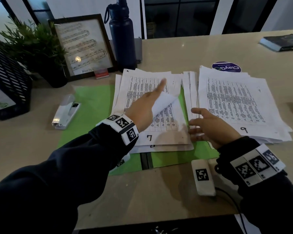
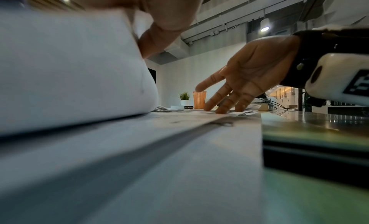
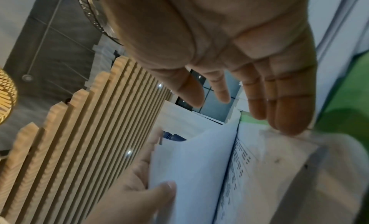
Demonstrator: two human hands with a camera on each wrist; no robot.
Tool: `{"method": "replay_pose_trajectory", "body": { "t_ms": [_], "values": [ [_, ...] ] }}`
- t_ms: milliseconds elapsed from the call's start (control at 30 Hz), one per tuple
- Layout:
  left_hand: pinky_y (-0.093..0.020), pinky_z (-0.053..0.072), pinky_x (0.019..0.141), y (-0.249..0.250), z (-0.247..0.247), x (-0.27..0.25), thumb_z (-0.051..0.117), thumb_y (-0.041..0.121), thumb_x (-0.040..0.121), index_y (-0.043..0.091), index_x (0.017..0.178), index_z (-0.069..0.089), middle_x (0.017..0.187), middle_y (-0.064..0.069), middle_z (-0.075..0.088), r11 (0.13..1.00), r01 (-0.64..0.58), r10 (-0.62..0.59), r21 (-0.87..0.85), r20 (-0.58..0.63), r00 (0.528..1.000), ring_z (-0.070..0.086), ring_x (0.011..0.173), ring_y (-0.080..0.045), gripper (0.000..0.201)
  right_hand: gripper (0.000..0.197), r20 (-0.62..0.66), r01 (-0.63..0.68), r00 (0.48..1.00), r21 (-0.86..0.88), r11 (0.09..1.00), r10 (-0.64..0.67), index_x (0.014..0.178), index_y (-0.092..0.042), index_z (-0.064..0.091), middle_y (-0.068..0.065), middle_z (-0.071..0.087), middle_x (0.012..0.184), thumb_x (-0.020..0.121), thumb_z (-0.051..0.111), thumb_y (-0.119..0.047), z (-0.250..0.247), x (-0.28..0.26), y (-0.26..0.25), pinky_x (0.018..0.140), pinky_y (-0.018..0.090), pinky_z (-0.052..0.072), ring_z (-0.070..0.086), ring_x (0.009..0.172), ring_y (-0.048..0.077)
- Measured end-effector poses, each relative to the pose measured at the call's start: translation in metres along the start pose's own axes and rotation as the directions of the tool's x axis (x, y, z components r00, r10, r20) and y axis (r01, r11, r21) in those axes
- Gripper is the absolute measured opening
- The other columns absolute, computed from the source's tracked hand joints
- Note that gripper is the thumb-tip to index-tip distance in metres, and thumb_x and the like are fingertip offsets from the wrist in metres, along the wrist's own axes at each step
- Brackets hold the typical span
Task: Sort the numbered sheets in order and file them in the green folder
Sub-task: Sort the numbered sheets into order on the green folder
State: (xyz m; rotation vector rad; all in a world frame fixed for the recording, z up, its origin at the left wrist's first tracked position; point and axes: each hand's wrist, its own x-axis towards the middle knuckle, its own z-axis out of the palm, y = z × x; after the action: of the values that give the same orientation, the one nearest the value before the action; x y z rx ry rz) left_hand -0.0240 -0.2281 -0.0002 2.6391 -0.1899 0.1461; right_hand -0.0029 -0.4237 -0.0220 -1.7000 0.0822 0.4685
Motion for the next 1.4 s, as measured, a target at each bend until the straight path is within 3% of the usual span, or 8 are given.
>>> {"method": "replay_pose_trajectory", "body": {
  "t_ms": [133,300,533,767,900,1033,1200,1400],
  "values": [
    [-0.027,0.04,0.08,-0.005,0.009,0.001,0.038,-0.006,0.088,0.034,0.124,0.057,0.121,-0.008,0.053,0.986,-0.06,0.012,0.157,0.292,0.956,0.056,0.104,-0.028,0.057,0.04,0.021,-0.082,0.997,0.069,0.994,0.081,0.13,-0.015,0.042,0.011,0.053,0.084,0.092,0.043,0.0,-0.003,-0.002,0.001,0.06,0.036,0.048,0.051,0.068,0.026],
    [-0.026,0.036,0.057,-0.001,0.007,-0.001,0.036,0.004,0.091,0.028,0.114,0.066,0.058,0.011,0.041,0.982,-0.154,0.102,0.11,0.376,0.921,0.04,0.05,-0.013,0.045,0.038,0.075,-0.117,0.991,0.049,0.992,0.113,0.129,-0.014,0.042,0.016,0.056,0.09,0.093,0.041,-0.002,0.005,-0.003,-0.001,0.053,0.031,0.049,0.056,0.068,0.027],
    [-0.029,0.043,0.08,0.005,0.005,-0.004,0.039,0.021,0.098,0.03,0.148,0.006,0.118,-0.012,0.058,0.99,-0.142,0.131,0.02,0.287,0.949,0.06,0.091,-0.022,0.061,0.037,0.103,0.064,0.993,-0.03,0.997,-0.061,0.128,-0.018,0.047,0.001,0.056,0.104,0.095,0.04,-0.001,0.016,0.002,-0.011,0.073,0.034,0.049,0.055,0.092,0.021],
    [-0.021,0.04,0.063,0.002,0.011,-0.001,0.01,0.083,0.064,0.013,0.119,0.047,0.102,-0.004,0.062,0.981,-0.182,0.153,0.066,0.309,0.939,0.059,0.085,-0.018,0.096,0.028,0.128,0.052,0.991,-0.151,0.987,-0.032,0.099,-0.016,0.063,0.008,0.064,0.094,0.093,0.042,0.0,0.02,0.005,-0.01,0.053,0.019,0.05,0.059,0.073,0.016],
    [-0.029,0.045,0.076,0.003,0.007,-0.004,0.053,0.059,0.082,0.015,0.136,0.034,0.11,-0.005,0.06,0.99,-0.067,0.019,0.128,0.347,0.938,0.059,0.094,-0.021,0.072,0.032,0.124,0.09,0.99,-0.214,0.973,-0.064,0.091,-0.018,0.067,0.005,0.064,0.079,0.091,0.043,0.003,0.022,0.006,-0.005,0.056,0.025,0.051,0.057,0.064,0.018],
    [-0.023,0.034,0.056,0.005,0.006,0.0,0.04,0.02,0.095,0.008,0.101,0.052,0.077,-0.004,0.052,0.985,0.008,-0.051,0.172,0.245,0.968,0.046,0.064,-0.016,0.018,0.031,0.087,0.148,0.988,-0.248,0.957,-0.13,0.103,-0.017,0.067,0.0,0.062,0.078,0.092,0.045,0.003,0.019,0.01,-0.005,0.053,0.019,0.051,0.059,0.057,0.008],
    [-0.026,0.027,0.054,0.001,-0.007,0.001,0.039,0.011,0.095,0.002,0.108,0.046,0.08,-0.002,0.048,0.992,0.118,-0.123,-0.034,-0.281,0.952,0.044,0.065,-0.018,0.018,0.027,0.142,0.047,0.99,-0.401,0.915,0.011,0.095,-0.021,0.066,0.006,0.063,0.096,0.092,0.047,-0.002,0.009,0.008,-0.004,0.058,0.025,0.053,0.059,0.067,0.017],
    [-0.03,0.026,0.063,0.003,-0.006,0.001,0.039,0.008,0.093,0.001,0.11,0.043,0.08,-0.003,0.045,0.986,0.137,-0.162,-0.099,-0.333,0.929,0.042,0.07,-0.023,0.018,0.048,0.153,0.206,0.977,-0.528,0.824,-0.146,0.112,-0.023,0.067,-0.003,0.062,0.1,0.084,0.042,0.008,0.009,0.003,-0.009,0.058,0.025,0.054,0.061,0.074,0.019]
  ]
}}
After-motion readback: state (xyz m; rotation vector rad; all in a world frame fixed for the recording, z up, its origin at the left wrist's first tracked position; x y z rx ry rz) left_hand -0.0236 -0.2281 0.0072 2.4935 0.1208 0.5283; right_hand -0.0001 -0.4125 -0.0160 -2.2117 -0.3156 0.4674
